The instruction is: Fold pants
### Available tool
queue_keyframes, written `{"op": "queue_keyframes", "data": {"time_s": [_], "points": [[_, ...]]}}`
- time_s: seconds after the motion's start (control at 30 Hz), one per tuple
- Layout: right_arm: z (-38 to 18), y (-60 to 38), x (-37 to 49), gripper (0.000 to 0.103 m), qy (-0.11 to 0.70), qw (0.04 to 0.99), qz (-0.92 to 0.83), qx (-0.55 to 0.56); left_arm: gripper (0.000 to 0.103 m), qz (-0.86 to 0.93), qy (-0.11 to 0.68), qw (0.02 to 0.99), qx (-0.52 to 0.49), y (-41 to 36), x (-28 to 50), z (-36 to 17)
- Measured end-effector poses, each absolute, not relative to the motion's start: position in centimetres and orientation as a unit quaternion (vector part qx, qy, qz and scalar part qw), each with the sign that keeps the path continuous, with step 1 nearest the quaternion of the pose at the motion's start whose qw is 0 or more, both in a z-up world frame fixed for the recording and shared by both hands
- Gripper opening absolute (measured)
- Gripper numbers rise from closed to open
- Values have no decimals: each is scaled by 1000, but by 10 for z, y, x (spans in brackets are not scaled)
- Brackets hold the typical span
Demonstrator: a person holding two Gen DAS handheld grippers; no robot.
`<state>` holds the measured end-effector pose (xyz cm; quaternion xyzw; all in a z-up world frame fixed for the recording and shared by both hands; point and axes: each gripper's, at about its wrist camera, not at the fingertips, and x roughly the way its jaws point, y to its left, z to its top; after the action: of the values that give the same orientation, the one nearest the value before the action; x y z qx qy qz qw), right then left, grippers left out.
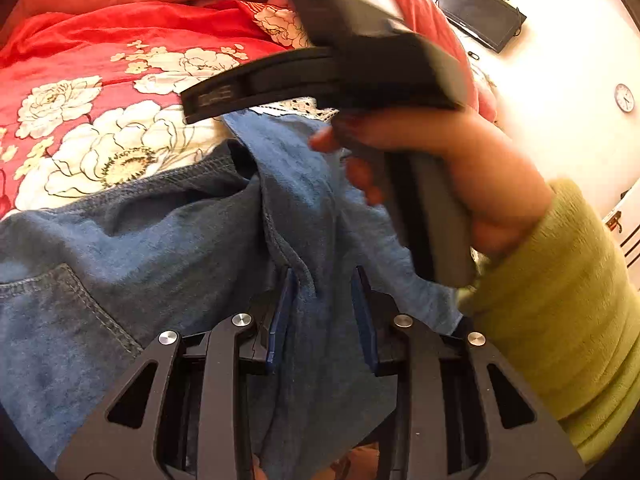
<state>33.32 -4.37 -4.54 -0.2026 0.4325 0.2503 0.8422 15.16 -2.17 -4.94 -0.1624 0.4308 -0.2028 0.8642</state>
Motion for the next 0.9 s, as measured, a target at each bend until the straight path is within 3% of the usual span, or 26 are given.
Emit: {"op": "queue_keyframes", "data": {"time_s": [0.13,0.17,0.2,0.23,0.3,0.5,0.57,0.73,0.83,0.9], "points": [[-63,-23,352,69,442,836,232,-229,24,-198,426,869,-158,-20,156,-46],[-68,-22,357,58,446,834,229,-228,24,-195,426,870,-154,-19,156,-46],[-71,-23,362,40,451,833,229,-223,24,-193,427,870,-153,-18,157,-46],[-72,-24,365,35,453,833,229,-221,24,-193,427,870,-155,-17,157,-45],[-69,-29,368,12,447,838,225,-218,24,-191,428,869,-156,-14,158,-47],[-31,-84,354,10,412,873,231,-124,25,-180,427,875,-138,-16,156,-49],[-18,-110,345,10,400,883,229,-91,33,-173,425,880,-125,-18,154,-49],[4,-196,314,10,382,901,204,28,33,-163,426,883,-109,-21,152,-49],[-1,-246,289,10,378,903,184,92,22,-168,419,888,-84,-30,147,-44],[-14,-278,271,10,386,894,179,141,20,-175,418,889,-66,-37,145,-44]]}}
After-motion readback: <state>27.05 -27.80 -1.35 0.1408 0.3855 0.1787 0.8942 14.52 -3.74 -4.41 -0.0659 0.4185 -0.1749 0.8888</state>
